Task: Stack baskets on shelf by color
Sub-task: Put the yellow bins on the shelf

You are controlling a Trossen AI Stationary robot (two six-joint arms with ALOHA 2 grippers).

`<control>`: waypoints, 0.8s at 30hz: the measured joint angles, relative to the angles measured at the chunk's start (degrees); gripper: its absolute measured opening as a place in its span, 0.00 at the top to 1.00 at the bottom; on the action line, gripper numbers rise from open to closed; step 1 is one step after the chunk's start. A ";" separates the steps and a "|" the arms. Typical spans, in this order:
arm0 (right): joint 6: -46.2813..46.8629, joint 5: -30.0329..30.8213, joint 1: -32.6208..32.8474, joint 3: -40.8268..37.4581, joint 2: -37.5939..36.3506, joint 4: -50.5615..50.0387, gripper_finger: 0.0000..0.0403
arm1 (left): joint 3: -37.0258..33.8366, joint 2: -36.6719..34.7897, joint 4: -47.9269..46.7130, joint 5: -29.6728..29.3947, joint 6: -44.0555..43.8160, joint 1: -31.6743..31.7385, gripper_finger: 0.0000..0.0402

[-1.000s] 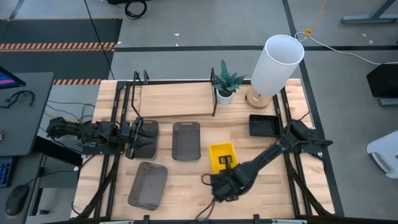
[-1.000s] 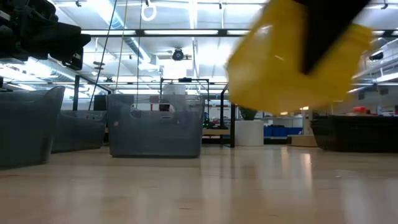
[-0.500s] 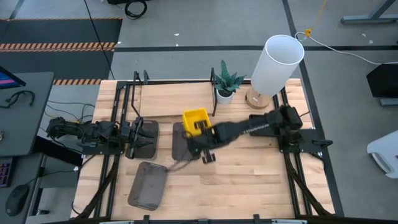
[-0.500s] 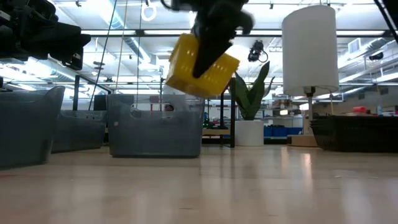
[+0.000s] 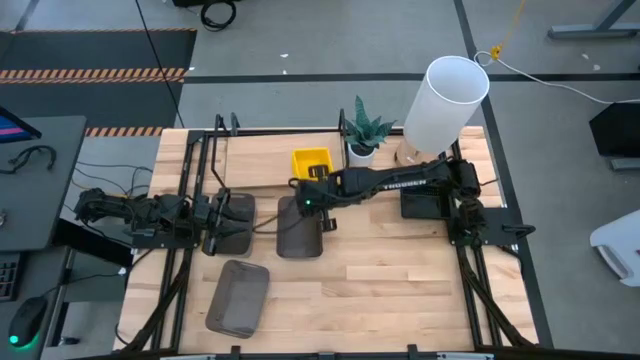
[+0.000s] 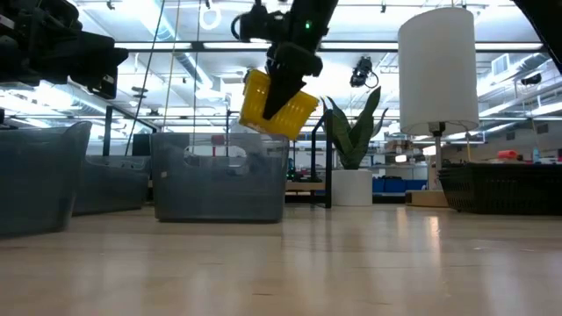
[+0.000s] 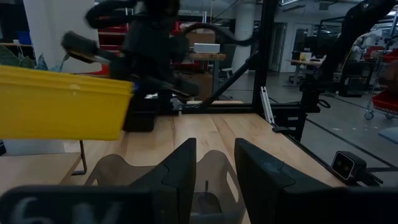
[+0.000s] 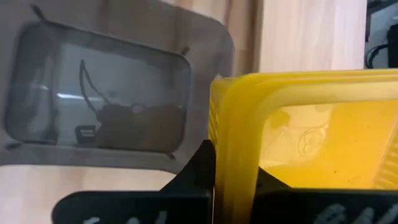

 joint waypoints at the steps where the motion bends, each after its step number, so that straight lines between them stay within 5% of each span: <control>1: -0.61 -0.36 -0.89 0.00 0.00 0.14 0.97 | 0.01 0.00 0.00 -0.01 0.00 -0.01 0.71; 12: -6.18 -0.80 -8.20 -0.11 5.15 2.23 0.97 | -0.01 0.03 0.02 -0.01 -0.02 -0.01 0.71; 24: -1.66 -1.19 -11.36 -0.09 6.51 -2.29 0.97 | 0.01 0.76 0.46 0.01 0.00 0.01 0.71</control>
